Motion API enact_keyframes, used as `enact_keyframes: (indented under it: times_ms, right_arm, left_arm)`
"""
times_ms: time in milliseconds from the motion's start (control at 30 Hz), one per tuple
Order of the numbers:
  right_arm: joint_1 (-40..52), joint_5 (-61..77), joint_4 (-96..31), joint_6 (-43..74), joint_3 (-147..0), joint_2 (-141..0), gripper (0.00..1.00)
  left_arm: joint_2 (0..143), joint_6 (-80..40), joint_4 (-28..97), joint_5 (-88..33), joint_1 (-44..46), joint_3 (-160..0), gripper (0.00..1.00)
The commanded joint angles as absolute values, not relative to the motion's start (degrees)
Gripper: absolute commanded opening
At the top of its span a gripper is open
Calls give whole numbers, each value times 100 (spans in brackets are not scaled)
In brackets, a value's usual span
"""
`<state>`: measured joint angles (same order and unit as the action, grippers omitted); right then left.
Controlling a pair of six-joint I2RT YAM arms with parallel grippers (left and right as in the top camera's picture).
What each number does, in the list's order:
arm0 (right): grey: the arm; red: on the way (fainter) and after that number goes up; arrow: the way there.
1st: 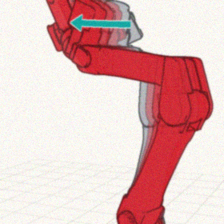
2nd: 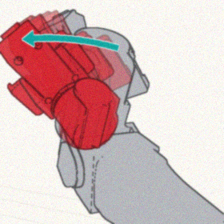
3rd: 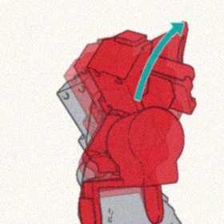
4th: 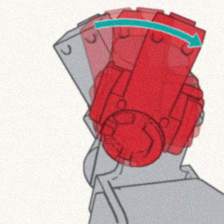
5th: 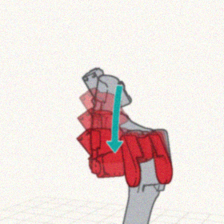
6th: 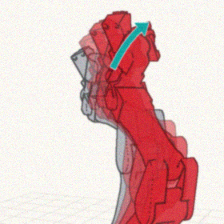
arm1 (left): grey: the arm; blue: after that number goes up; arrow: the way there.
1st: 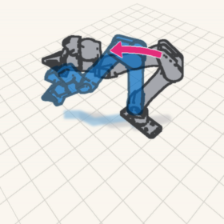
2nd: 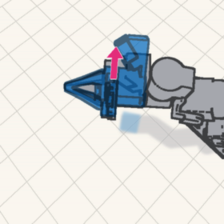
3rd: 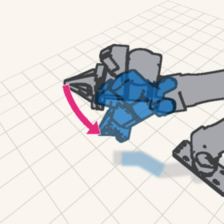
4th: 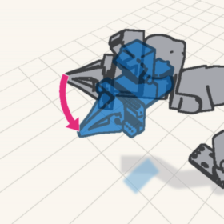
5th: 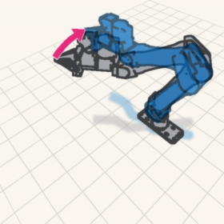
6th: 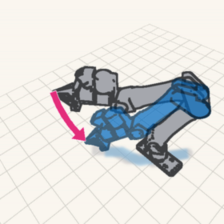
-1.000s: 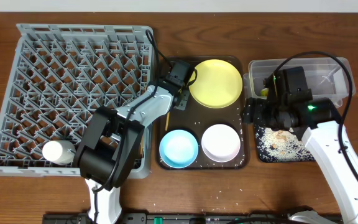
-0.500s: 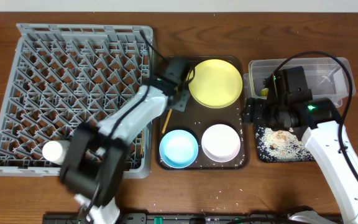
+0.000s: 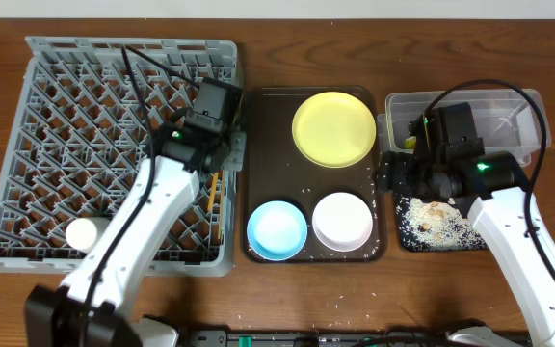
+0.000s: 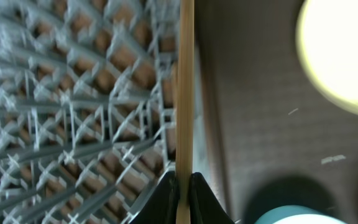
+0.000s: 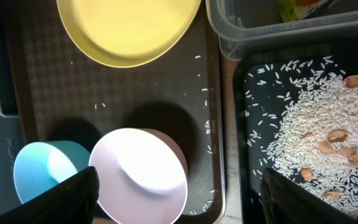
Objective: Sort waste into correct bins and load items into the dishwasher
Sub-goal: 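Place the chopsticks upright at the right edge of the dish rack, then grasp the pink-white bowl with the left gripper and lift it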
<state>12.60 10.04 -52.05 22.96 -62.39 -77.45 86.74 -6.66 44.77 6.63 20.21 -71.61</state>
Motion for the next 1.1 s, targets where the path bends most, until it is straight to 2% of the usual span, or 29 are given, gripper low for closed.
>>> enact_keyframes:
  times_ms: [0, 67, 100, 133, 167, 300, 533, 633, 767, 1067]
  right_arm:
    - [1205, 1013, -5212, 2224, -6250, -7677, 81]
    - [1205, 1013, -5205, 2224, -6250, -7677, 81]
    - [1205, 1011, -5201, 2224, -6250, -7677, 81]
    - [1205, 1011, -5186, 2222, -6250, -7677, 81]
    - [1205, 1011, -5181, 2222, -6250, -7677, 82]
    - [1205, 1009, -5186, 2222, -6250, -7677, 82]
    - [1205, 1011, -5188, 2222, -6250, -7677, 83]
    - [1201, 917, -5236, 2226, -6250, -7677, 82]
    - [939, 62, -5533, 2823, -6252, -7664, 92]
    - [156, 609, -5704, 2864, -6250, -7662, 98]
  left_arm:
    - [9015, -757, 4515, 816, 1903, -6967, 9]
    - [9019, -757, 4506, 797, 1905, -6978, 12]
    - [8984, -757, 4543, 735, 1914, -7015, 17]
    - [8941, -755, 4587, 646, 1925, -7072, 29]
    - [8879, -755, 4637, 532, 1949, -7140, 34]
    - [8466, -760, 4729, -281, 2110, -7297, 45]
    - [8204, -849, 4735, -1968, 2749, -7258, 47]
    - [8353, -1052, 4731, -2025, 3133, -7179, 47]
    - [8774, -1347, 4694, -2012, 3575, -7144, 47]
    - [9985, -1428, 4038, -1988, 4115, -7144, 47]
